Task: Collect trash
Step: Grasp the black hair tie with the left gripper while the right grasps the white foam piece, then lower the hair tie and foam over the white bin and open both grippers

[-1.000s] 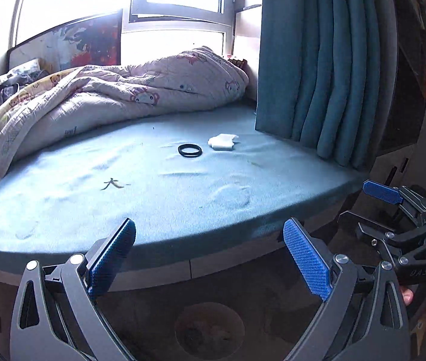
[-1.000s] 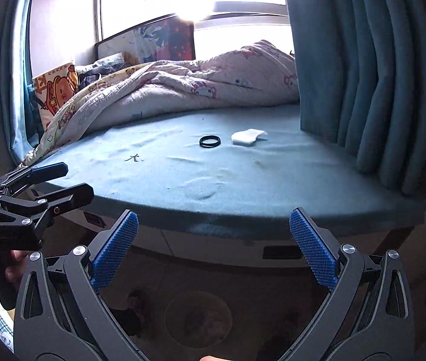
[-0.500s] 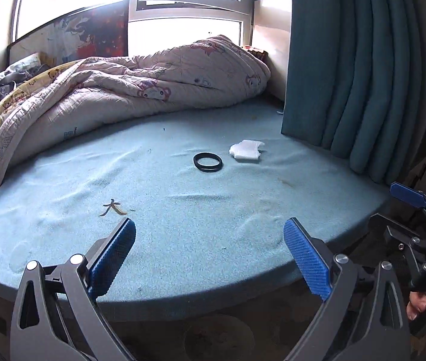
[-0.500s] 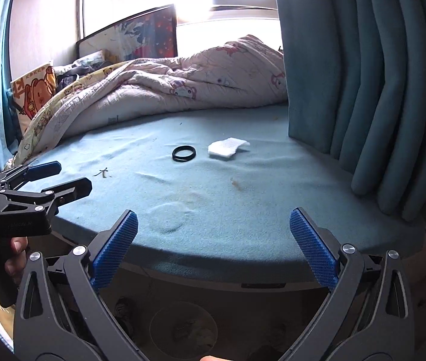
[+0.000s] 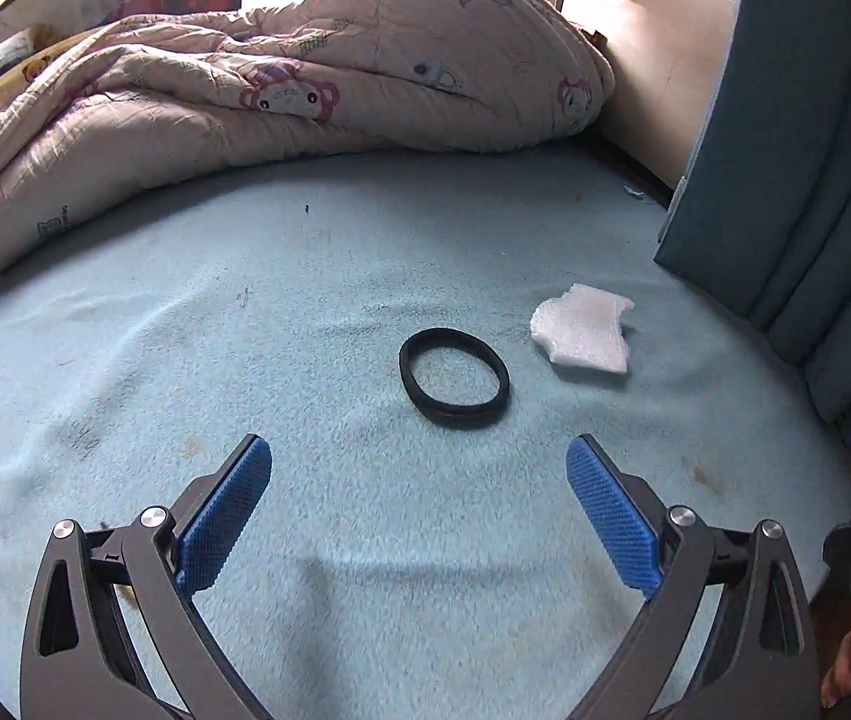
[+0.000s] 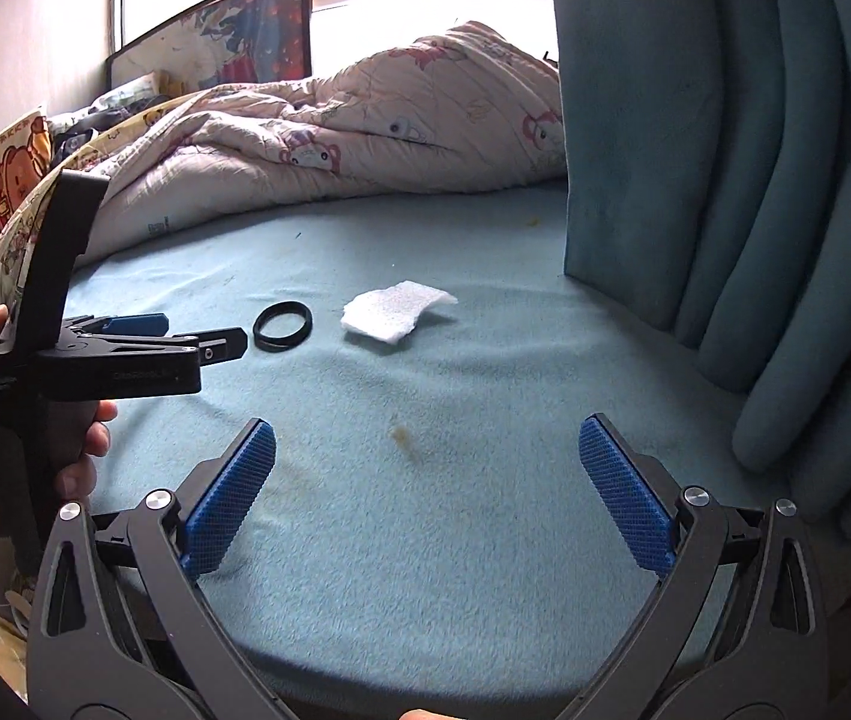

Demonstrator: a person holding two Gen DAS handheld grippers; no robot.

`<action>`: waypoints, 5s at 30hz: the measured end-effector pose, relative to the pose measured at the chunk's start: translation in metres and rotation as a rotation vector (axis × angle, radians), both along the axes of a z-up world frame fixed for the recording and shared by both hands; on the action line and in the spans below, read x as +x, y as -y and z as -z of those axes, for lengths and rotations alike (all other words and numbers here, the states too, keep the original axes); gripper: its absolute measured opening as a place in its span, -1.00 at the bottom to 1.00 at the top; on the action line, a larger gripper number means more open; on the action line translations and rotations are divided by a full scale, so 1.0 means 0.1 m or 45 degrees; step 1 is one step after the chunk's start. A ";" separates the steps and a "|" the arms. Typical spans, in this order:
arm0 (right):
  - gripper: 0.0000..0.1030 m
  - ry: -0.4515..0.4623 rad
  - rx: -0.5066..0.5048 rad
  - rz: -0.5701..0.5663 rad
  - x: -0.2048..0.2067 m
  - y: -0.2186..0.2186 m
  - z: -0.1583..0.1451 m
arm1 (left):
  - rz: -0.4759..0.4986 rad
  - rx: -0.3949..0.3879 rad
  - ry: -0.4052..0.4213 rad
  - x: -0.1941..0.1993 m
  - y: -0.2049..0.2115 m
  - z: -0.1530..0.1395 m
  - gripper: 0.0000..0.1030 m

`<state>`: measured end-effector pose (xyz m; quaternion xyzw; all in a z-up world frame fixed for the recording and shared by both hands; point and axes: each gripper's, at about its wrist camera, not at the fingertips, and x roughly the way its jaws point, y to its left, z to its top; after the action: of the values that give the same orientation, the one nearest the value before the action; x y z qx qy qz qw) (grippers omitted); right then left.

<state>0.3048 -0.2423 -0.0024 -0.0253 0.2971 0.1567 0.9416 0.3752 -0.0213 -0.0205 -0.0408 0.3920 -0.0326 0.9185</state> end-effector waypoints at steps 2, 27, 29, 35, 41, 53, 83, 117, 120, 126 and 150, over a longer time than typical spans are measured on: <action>0.89 0.006 0.007 -0.004 0.10 -0.02 -0.02 | -0.016 -0.017 -0.041 0.18 0.01 0.08 0.88; 0.89 0.014 0.033 -0.043 0.43 -0.08 0.07 | 0.051 0.018 -0.080 0.63 0.25 0.12 -0.91; 0.89 0.005 0.023 -0.027 0.52 -0.09 0.08 | 0.055 0.028 -0.066 0.58 0.23 0.11 -0.93; 0.89 -0.161 0.024 -0.033 1.06 -0.30 0.22 | 0.042 0.047 -0.050 0.48 0.10 0.06 -0.94; 0.90 -0.258 0.033 -0.044 1.50 -0.66 0.25 | 0.027 0.031 -0.033 0.45 -0.10 -0.02 -0.94; 0.09 -0.311 -0.182 -0.084 1.67 -1.04 0.45 | 0.032 0.004 -0.026 0.37 -0.27 -0.03 -0.94; -0.02 -0.121 0.050 -0.372 -1.23 -0.63 -0.09 | 0.042 -0.004 0.032 -1.99 -0.42 -0.11 -0.94; -0.01 -0.663 -0.088 -0.318 -1.78 -0.90 3.39 | 0.153 -0.065 -0.500 -2.52 -0.26 3.34 -0.94; -0.01 -0.691 -0.124 -0.315 -1.67 -0.91 3.53 | 0.153 -0.081 -0.537 -2.35 -0.22 3.57 -0.94; -0.01 -0.731 -0.190 -0.323 -1.51 -1.04 3.76 | 0.221 -0.103 -0.568 -2.15 -0.11 3.79 -0.94; 0.45 -0.863 -0.280 -0.447 -1.34 -1.44 4.27 | -0.046 -0.156 -0.571 -2.10 -0.84 3.71 0.86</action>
<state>0.1713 -0.0982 -0.4292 -0.1232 0.5973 0.2818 0.7407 0.1647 0.0623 -0.3910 -0.1098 0.5827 -0.0300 0.8047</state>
